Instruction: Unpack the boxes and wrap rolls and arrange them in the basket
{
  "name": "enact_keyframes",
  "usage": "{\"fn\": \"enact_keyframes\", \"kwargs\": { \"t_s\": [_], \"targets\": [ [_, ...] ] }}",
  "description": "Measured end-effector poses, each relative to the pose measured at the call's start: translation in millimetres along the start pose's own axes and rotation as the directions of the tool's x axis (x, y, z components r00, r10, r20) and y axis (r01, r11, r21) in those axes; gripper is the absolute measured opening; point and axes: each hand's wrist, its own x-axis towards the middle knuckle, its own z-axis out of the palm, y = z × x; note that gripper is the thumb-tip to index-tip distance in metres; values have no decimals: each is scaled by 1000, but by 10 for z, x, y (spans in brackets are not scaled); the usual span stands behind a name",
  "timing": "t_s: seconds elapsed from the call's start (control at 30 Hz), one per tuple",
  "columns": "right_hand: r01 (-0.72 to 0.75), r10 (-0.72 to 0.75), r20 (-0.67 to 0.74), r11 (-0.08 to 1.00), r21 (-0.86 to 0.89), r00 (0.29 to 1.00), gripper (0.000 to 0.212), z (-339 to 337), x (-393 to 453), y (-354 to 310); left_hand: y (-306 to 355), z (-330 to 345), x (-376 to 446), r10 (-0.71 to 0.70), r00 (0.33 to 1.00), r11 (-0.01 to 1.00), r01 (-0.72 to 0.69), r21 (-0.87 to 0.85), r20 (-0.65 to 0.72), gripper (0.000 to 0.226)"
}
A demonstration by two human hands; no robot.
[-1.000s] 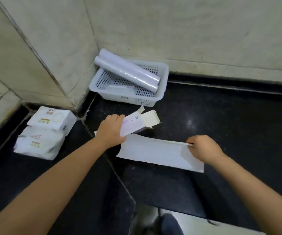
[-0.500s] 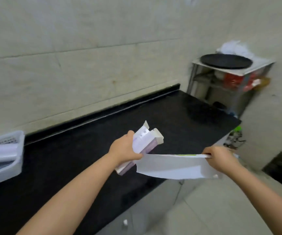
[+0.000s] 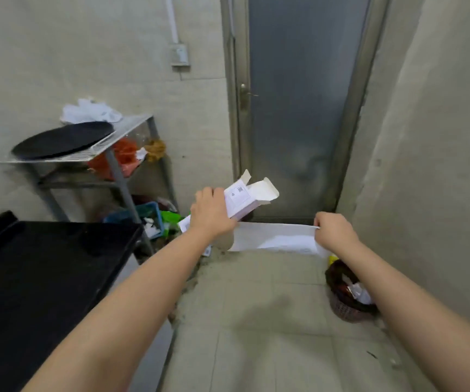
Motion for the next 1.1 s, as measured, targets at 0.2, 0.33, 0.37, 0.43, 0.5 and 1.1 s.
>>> {"fn": "enact_keyframes", "kwargs": {
  "t_s": [0.2, 0.33, 0.37, 0.43, 0.5, 1.1],
  "targets": [
    [-223, 225, -54, 974, 40, 973, 26, -256, 797, 920, 1154, 722, 1179, 185, 978, 982, -186, 8, 101, 58],
    [-395, 398, -56, 917, 59, 916, 25, -392, 1390, 1446, 1846, 1251, 1953, 309, 916, 951, -303, -65, 257, 57],
    [-437, 440, -46, 898, 62, 897, 23, -409, 1527, 1560, 2015, 1392, 2121, 335, 892, 942, -320, -101, 304, 56],
    [-521, 525, -29, 850, 82, 851, 18, -397, 1777, 1783, 2312, 1675, 2388, 378, 835, 926, -340, -164, 399, 54],
    [-607, 615, 2, 778, 161, 788, 26, -335, 2021, 2053, 2589, 1971, 2623, 419, 775, 908, -359, -216, 473, 53],
    [-893, 770, 461, 325, 311, 441, 15, 1331, 3430, 4669, 3765, 5453, 3156, 63, 546, 984, 105, -143, 835, 60]
  ]
}}
